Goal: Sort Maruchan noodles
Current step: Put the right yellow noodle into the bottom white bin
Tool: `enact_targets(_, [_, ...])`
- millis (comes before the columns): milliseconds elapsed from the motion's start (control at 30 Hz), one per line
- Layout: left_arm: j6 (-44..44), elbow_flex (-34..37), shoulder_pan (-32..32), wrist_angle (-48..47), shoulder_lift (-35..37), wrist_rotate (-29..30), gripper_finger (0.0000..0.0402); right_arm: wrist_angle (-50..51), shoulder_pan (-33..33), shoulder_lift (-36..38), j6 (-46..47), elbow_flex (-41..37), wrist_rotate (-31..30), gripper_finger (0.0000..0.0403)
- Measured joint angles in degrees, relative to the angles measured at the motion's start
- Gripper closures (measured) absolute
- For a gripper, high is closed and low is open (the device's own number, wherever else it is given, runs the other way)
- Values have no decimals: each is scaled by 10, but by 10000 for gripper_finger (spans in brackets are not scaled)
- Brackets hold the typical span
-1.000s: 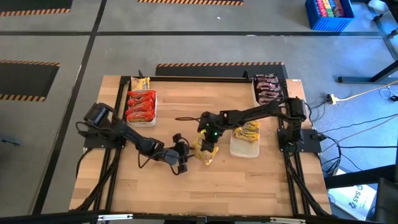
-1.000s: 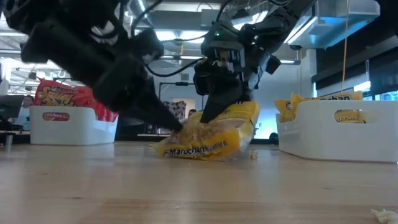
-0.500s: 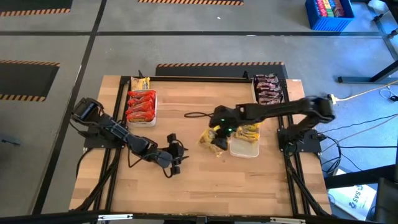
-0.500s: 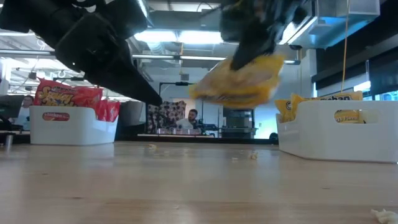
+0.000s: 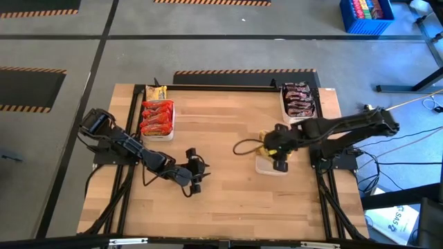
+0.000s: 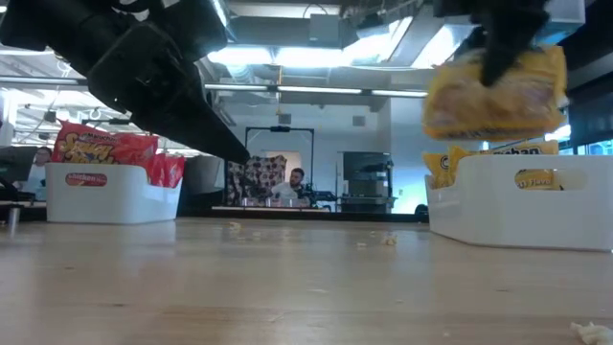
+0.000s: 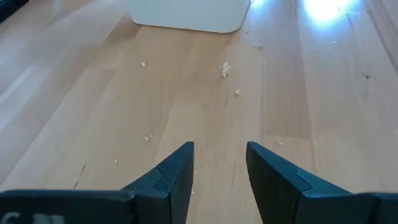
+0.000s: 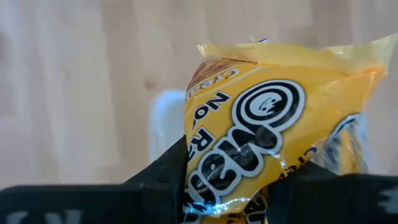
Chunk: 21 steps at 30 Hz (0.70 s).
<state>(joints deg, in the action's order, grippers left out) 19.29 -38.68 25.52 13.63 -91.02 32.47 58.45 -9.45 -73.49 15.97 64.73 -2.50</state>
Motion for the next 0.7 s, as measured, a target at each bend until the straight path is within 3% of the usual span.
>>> enact_targets(133, [0,0,0,-1,0,0,260,13,-23,1,0,-32,-30,274])
enact_targets(700, [0,0,0,0,0,0,260,-114,-26,-4,-58,-164,-58,274])
